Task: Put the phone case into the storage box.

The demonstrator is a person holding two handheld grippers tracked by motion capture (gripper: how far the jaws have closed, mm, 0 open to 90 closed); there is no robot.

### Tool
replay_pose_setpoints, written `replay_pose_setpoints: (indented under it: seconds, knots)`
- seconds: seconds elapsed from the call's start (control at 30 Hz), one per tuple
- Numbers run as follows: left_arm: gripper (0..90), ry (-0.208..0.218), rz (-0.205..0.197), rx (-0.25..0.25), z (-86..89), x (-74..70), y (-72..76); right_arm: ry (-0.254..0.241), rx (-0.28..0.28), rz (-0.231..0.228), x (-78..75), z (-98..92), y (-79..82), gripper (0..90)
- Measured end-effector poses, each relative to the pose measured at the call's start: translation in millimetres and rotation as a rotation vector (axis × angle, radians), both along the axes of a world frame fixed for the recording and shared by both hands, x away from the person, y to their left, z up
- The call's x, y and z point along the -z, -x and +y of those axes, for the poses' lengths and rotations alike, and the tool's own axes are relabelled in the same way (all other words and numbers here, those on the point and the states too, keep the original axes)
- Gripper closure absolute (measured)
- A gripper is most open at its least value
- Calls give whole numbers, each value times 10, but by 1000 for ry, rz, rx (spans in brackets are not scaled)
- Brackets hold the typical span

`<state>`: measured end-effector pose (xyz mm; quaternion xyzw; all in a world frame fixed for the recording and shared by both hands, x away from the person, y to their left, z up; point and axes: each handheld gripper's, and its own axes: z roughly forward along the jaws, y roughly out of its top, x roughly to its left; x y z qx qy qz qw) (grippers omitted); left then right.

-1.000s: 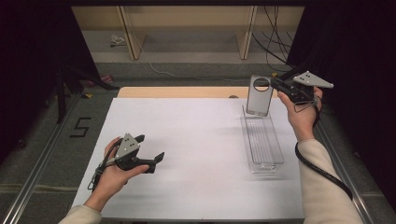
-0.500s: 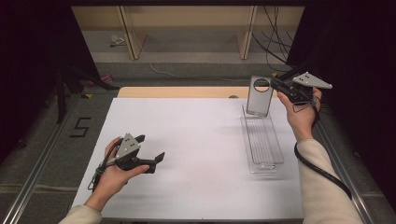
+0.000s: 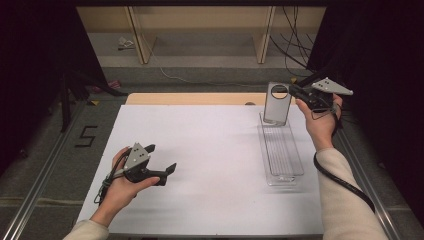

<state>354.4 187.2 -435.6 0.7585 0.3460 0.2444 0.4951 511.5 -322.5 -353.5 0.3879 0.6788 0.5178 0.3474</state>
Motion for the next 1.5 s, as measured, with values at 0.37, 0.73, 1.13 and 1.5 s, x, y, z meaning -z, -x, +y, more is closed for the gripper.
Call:
replay_pose_setpoints:
  seconds: [0.37, 0.73, 1.13, 1.5]
  knots:
    - [48, -1, -1, 0, 1, -1, -1, 1, 5, 19, 65, -9, -29, 823]
    - [49, -2, -1, 1, 1, 2, -3, -2, 5, 28, 101, -19, -53, 823]
    - [50, -2, 0, 2, -3, 2, -3, -4, 5, 30, 109, -20, -74, 823]
    - [50, -4, 1, 3, -4, 4, -4, -1, 6, 32, 121, -15, -96, 823]
